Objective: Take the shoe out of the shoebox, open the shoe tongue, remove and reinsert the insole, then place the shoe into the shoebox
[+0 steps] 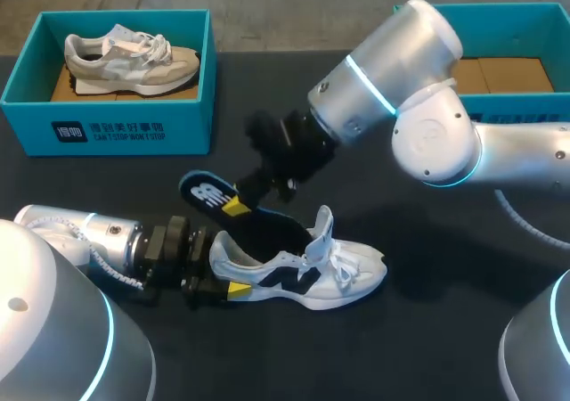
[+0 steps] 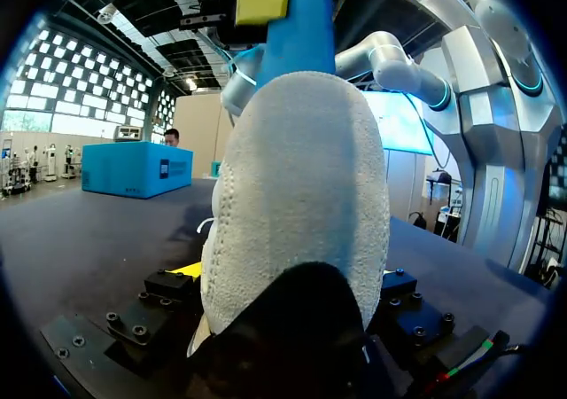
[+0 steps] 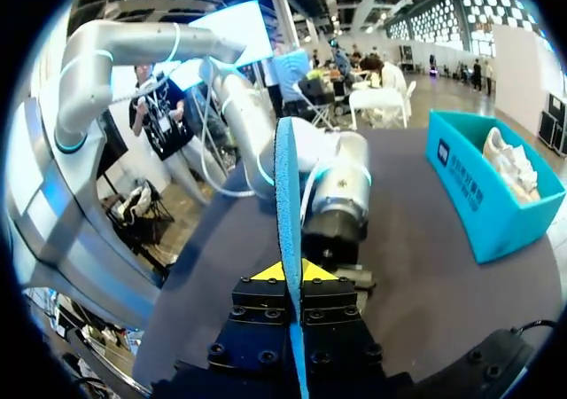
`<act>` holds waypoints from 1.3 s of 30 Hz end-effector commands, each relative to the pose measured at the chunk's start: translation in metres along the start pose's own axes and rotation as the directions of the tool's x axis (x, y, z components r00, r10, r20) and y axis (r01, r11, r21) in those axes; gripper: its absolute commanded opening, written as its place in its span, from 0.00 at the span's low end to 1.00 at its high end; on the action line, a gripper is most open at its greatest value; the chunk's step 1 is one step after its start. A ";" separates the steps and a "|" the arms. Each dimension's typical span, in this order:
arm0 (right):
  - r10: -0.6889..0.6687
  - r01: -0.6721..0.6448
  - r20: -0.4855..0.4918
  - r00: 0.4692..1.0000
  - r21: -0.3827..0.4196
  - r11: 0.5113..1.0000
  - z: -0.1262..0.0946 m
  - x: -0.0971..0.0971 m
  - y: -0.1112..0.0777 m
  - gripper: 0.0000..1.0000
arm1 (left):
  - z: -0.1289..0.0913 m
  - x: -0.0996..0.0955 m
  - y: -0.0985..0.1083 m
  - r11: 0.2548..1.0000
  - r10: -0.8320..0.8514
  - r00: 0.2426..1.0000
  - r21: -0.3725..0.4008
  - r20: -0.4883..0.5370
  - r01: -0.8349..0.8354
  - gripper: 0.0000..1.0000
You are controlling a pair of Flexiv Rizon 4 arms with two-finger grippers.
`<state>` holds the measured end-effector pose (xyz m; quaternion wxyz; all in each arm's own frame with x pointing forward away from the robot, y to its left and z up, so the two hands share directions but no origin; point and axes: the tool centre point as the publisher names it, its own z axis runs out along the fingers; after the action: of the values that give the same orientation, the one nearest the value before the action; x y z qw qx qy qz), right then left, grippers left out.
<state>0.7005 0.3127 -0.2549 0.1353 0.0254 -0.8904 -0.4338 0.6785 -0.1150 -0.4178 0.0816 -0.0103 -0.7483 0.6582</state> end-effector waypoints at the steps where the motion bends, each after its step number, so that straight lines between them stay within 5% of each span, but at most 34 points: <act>1: 0.007 -0.006 0.019 1.000 -0.043 0.999 -0.019 0.008 0.014 0.00 | 0.000 0.000 0.002 1.000 0.000 1.000 0.000 0.002 0.000 0.00; 11: 0.082 -0.075 0.014 0.997 -0.279 0.957 -0.080 0.033 0.060 0.00 | 0.000 0.000 0.002 1.000 0.000 1.000 0.000 0.002 0.000 0.00; 28: 0.061 -0.051 0.025 0.998 -0.297 0.954 -0.082 0.034 0.067 0.00 | 0.000 0.000 0.002 1.000 0.000 1.000 0.000 0.002 0.000 0.00; 39: 0.147 -0.039 0.208 0.967 -0.447 0.894 -0.163 0.057 0.112 0.00 | 0.000 0.000 0.002 1.000 0.000 1.000 0.000 0.002 0.000 0.00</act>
<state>0.7171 0.2787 -0.0723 0.0724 -0.0818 -0.7768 -0.6202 0.6786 -0.1150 -0.4180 0.0815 -0.0102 -0.7484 0.6581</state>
